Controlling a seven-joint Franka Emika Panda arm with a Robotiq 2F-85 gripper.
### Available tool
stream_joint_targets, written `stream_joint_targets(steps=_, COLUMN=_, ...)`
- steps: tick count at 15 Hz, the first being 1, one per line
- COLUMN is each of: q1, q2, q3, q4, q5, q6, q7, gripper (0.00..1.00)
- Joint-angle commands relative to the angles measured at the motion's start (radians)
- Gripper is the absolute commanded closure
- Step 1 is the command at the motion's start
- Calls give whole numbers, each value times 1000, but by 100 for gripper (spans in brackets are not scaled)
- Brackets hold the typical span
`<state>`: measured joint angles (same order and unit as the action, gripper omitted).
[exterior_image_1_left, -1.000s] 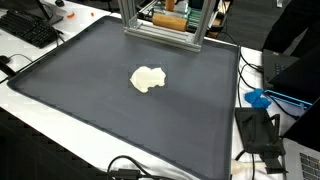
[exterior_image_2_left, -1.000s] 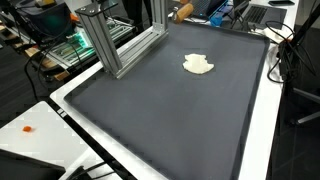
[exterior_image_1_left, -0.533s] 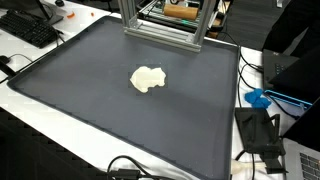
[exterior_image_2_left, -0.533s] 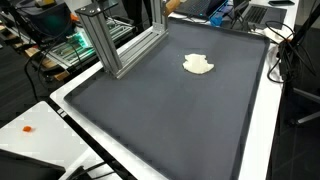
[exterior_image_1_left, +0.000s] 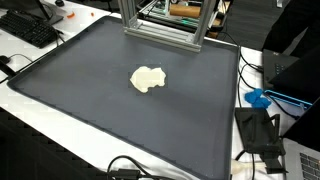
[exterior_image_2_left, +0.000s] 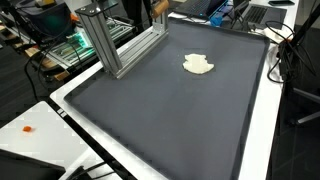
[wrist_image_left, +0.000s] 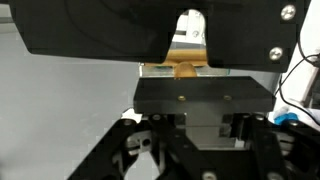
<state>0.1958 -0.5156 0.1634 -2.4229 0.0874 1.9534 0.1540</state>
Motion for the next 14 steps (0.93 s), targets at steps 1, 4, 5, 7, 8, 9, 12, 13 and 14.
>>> stream_joint_targets(steps=1, q1=2, q2=-90, q3=2, q4=-80, q5=21, q6=0, q7=-18, gripper=66)
stream_joint_targets(steps=4, q1=2, q2=-117, q3=2, q4=-114, q5=23, q6=-4, q7=-15, gripper=66)
stream_joint_targets(steps=5, q1=2, q2=-125, q3=2, q4=-124, q5=25, q6=-4, q7=-13, gripper=66)
stream_joint_targets(steps=7, q1=2, q2=-138, q3=3, q4=-144, q5=26, q6=1, q7=-9, gripper=66)
stream_joint_targets(steps=8, q1=2, q2=-144, q3=4, q4=-153, q5=26, q6=4, q7=-7, gripper=66)
stream_joint_targets(steps=9, q1=4, q2=-149, q3=6, q4=-159, q5=34, q6=7, q7=-3, gripper=66)
stream_joint_targets(steps=12, q1=3, q2=-171, q3=15, q4=-177, q5=47, q6=8, q7=18, gripper=66)
stream_joint_targets(steps=13, q1=1, q2=-182, q3=20, q4=-184, q5=48, q6=9, q7=28, gripper=66)
stream_joint_targets(steps=14, q1=1, q2=-191, q3=24, q4=-191, q5=48, q6=11, q7=34, gripper=66)
